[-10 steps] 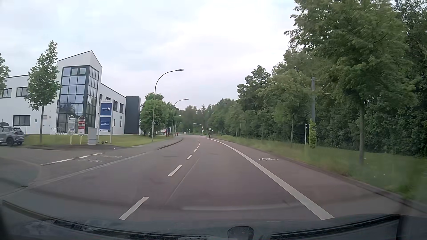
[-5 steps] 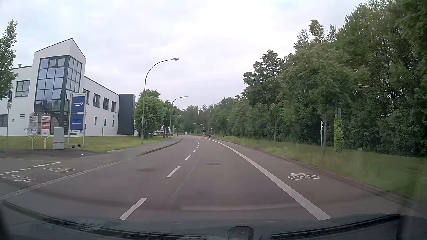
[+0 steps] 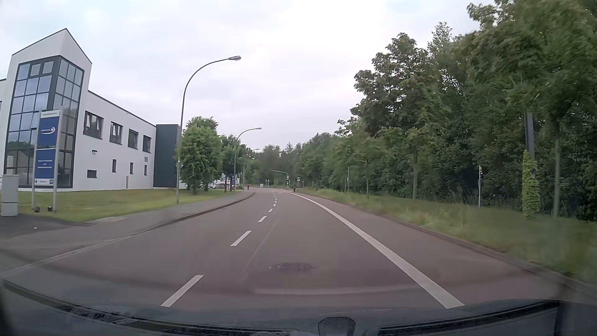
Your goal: Follow the waypoints while adhering to traffic rules and regulations
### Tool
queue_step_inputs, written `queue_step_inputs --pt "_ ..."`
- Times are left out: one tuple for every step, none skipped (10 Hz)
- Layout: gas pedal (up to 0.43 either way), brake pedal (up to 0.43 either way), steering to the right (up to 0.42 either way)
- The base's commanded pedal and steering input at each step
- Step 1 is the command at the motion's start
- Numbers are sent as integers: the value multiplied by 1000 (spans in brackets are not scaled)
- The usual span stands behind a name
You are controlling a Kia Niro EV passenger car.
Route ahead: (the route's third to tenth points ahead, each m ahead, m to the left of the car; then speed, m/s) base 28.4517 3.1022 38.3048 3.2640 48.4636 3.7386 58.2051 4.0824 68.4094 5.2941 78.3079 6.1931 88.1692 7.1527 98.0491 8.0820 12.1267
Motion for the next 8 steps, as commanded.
queue_step_inputs --pt "118 0 -6" --pt "110 0 -7" --pt "110 0 -7" --pt "110 0 -7" --pt "110 0 -8" --pt "110 0 -8" --pt "110 0 -8" --pt "110 0 -8"
